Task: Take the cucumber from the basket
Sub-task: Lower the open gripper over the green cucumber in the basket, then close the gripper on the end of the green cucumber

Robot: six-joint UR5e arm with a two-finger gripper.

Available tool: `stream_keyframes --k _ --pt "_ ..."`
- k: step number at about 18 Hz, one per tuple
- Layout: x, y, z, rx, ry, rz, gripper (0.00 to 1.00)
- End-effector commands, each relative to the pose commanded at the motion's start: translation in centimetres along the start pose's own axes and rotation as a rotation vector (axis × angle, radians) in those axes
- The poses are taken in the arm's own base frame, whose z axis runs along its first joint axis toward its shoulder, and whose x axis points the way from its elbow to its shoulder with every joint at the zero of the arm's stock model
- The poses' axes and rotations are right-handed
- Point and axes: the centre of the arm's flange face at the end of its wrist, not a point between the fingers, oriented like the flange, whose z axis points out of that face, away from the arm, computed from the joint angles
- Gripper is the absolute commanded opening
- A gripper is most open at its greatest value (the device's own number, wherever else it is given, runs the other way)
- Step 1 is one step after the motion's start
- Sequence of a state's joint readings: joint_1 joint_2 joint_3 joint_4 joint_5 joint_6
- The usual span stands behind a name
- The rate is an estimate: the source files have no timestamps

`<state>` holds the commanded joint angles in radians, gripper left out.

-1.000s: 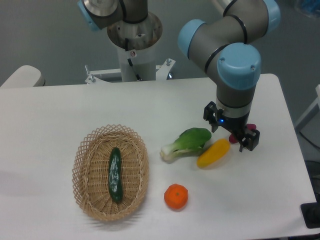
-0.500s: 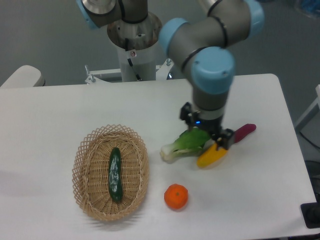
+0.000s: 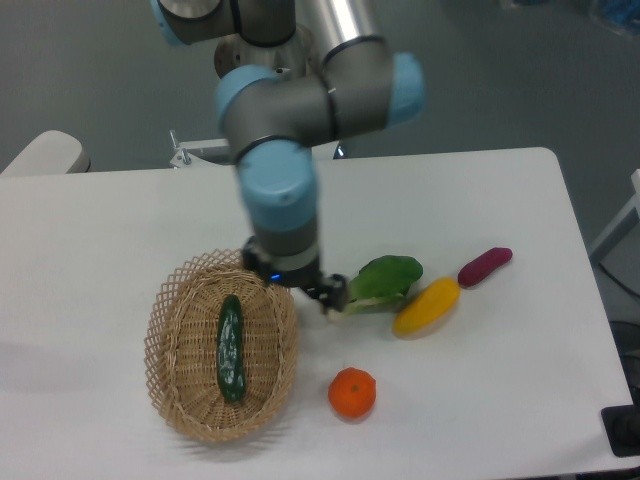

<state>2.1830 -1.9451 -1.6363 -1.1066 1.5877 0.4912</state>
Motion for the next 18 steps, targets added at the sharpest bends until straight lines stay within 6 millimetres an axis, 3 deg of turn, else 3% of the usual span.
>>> stream_keyframes --k 4,7,18 --pt "2.4 0.4 3.8 0.071 -0.01 -0.051 1.0" --pt "3.1 -0.2 5.9 0.05 -0.004 -0.066 1.0" --pt "3.1 -1.0 8.6 0.031 -0.017 -0.065 1.0"
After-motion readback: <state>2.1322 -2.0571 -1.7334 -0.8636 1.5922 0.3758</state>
